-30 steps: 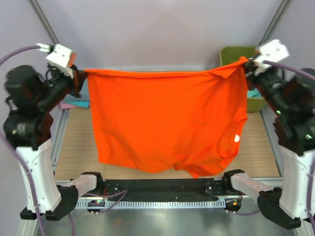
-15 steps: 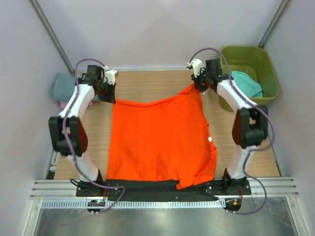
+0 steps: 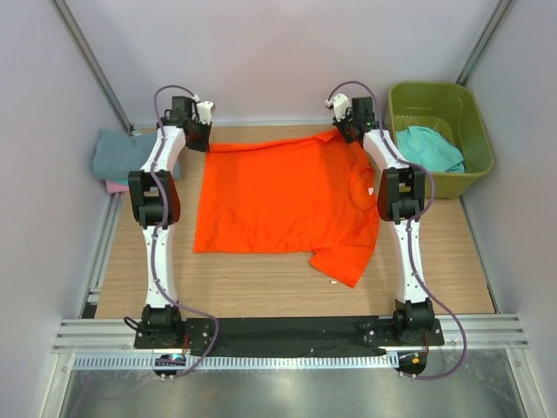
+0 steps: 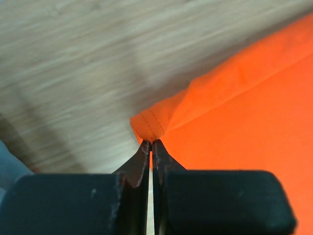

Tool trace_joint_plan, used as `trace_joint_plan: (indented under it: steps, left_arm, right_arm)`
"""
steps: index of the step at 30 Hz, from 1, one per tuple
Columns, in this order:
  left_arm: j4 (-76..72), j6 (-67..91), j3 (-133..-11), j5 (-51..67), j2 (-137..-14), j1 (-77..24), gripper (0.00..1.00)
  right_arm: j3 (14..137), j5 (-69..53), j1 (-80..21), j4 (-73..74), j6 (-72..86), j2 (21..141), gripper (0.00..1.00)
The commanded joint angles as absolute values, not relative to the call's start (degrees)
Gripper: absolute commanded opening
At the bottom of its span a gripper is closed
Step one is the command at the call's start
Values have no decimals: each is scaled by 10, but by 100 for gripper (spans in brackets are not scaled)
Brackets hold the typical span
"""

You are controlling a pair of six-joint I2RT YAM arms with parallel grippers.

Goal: Fold and stack the t-shirts
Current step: Flatten the tshirt out

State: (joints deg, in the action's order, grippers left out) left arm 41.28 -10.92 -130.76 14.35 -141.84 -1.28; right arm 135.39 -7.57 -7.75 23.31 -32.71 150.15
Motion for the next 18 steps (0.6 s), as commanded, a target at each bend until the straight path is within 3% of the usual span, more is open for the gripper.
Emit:
trace_joint_plan:
  steps: [1, 8, 18]
  left_arm:
    - [385, -92, -1350, 128, -1422, -6, 0]
    - [391, -85, -1354, 148, -1383, -9, 0]
    - [386, -106, -1178, 164, -1218, -9, 0]
  right_arm:
    - [1340, -53, -80, 131, -306, 1464, 1]
    - [1273, -51, -77, 129, -286, 1390, 1]
    - [1096, -63, -73, 155, -290, 1203, 1]
